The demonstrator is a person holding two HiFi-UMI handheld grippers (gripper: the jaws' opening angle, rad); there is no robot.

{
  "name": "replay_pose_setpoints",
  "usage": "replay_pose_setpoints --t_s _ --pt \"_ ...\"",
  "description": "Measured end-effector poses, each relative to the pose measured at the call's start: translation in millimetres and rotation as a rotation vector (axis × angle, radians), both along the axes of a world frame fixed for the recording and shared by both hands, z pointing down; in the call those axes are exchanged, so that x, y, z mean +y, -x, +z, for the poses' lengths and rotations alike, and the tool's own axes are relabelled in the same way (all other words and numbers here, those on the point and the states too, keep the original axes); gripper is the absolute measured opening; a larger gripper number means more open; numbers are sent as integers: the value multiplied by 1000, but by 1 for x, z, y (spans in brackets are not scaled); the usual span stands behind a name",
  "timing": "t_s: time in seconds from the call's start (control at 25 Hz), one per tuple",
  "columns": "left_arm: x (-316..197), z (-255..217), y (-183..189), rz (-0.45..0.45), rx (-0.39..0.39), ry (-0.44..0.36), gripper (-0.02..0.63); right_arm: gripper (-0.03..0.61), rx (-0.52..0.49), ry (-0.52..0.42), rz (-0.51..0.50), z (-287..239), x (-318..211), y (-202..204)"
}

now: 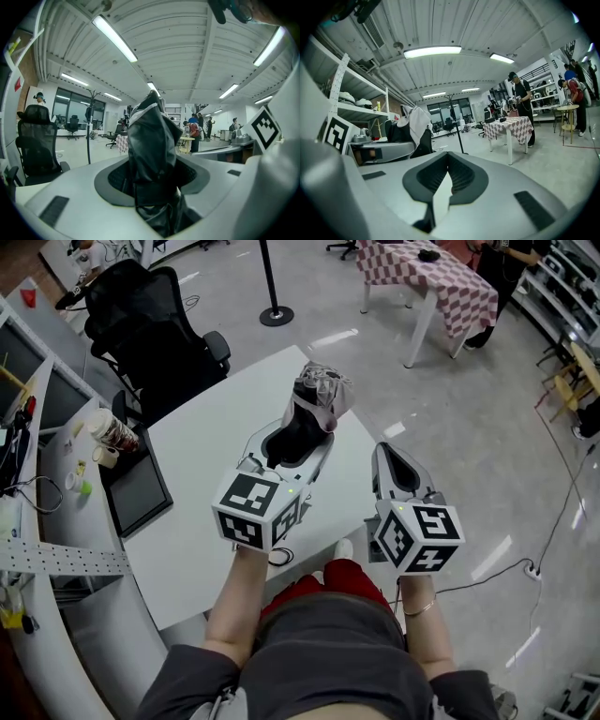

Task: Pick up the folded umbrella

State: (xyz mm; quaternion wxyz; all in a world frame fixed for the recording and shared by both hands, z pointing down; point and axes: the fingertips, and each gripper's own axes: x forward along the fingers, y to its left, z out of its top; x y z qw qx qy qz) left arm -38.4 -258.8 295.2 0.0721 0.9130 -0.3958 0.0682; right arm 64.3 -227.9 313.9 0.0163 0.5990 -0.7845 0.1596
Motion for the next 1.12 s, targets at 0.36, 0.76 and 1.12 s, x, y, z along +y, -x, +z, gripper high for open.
replay_pose_setpoints --t_s 0.36,0.76,1.12 --pt "26 -28 32 -60 65 -43 230 18 5 -55 -61 -23 14 28" --pt "53 -49 62 -107 132 -75 232 18 10 -126 -98 -48 34 49" --pt "76 -53 72 -127 148 -80 232 18 78 -187 -112 -63 51 59"
